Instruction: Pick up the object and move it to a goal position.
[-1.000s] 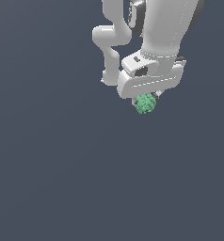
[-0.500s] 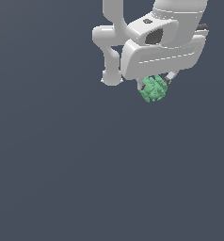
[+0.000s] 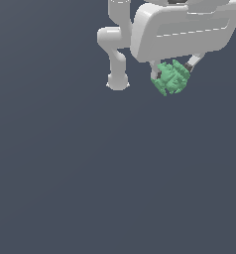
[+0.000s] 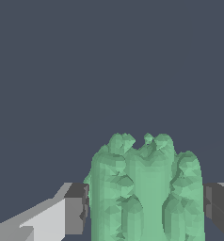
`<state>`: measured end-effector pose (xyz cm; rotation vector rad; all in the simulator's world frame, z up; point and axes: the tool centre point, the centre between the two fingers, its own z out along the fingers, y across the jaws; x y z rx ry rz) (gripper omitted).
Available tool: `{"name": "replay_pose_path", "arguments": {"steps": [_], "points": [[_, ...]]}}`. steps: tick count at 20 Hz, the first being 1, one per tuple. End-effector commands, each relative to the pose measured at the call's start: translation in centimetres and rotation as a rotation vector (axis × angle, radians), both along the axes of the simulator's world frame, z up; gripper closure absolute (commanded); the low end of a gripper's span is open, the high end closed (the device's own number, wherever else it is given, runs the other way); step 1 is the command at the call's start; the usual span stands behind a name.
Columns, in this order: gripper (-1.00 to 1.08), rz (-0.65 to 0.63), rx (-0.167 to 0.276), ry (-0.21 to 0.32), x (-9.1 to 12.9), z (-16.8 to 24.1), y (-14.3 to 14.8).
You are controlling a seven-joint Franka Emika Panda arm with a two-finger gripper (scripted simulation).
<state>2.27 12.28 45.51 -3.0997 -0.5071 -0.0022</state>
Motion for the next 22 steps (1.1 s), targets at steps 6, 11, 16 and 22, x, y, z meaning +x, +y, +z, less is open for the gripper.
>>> {"name": "replay_pose_path", "arguments": {"steps": [6,11,16,22], "points": [[1.08,0.0,0.0,0.001,1.0,3.0,0.2],[1.08,0.0,0.0,0.001,1.4,4.1,0.3],[1.08,0.0,0.0,0.001,1.7,4.7,0.3],[1.08,0.0,0.0,0.001,1.8,4.9,0.3]]}}
